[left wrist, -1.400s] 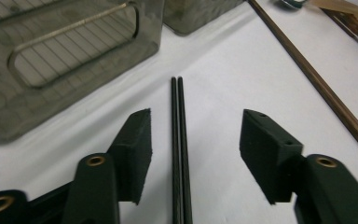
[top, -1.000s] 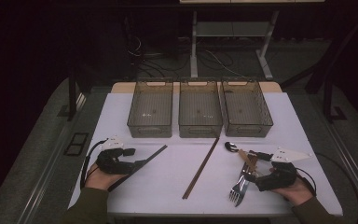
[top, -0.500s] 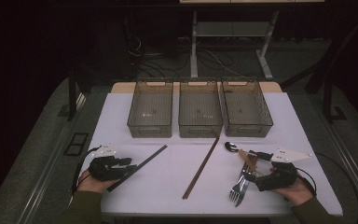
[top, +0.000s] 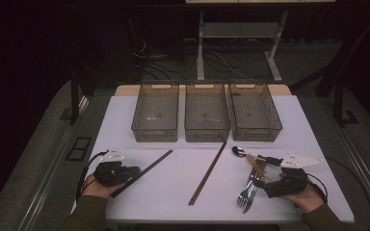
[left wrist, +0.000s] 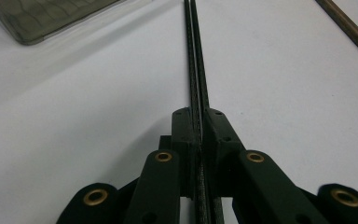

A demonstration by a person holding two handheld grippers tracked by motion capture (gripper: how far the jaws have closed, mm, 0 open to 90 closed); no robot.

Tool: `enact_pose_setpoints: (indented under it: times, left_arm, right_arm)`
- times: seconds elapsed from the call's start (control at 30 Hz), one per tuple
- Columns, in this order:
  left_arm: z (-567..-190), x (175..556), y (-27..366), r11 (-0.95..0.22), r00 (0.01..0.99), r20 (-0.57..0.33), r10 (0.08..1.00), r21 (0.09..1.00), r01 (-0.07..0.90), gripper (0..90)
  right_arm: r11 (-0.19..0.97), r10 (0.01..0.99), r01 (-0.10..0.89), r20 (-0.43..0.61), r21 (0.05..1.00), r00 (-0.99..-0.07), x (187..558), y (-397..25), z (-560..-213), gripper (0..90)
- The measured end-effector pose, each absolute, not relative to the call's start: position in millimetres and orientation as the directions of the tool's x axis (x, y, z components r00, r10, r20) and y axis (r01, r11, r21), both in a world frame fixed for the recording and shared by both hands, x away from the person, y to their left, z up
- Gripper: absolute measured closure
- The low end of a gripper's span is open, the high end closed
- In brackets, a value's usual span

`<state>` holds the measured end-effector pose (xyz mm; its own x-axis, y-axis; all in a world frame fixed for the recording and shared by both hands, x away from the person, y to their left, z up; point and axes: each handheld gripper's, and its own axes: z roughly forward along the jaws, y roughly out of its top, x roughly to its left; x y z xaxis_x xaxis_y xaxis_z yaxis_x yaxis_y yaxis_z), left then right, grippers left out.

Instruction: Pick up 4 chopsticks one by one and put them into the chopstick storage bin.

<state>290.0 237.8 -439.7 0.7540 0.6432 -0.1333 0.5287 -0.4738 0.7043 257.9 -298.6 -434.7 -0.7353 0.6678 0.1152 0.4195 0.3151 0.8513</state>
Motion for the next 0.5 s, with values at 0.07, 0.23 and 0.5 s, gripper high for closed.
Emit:
enact_pose_setpoints:
  times: [0.07,0.23,0.5]
  left_arm:
    - [-440.0,289.9,237.4,-0.473,0.753,-0.137,0.644,0.703,0.532,82.5]
    - [-441.1,290.0,236.1,-0.478,0.752,-0.133,0.645,0.698,0.533,82.4]
    - [-442.9,290.3,234.9,-0.508,0.752,-0.099,0.652,0.679,0.53,82.4]
  right_arm:
    - [0.315,0.668,0.419,0.115,0.852,-0.735,258.1,-298.8,-434.7,3.6]
    - [0.316,0.668,0.419,0.114,0.851,-0.735,258.2,-298.9,-434.7,3.6]
    - [0.314,0.669,0.417,0.113,0.853,-0.735,258.2,-299.0,-434.5,3.6]
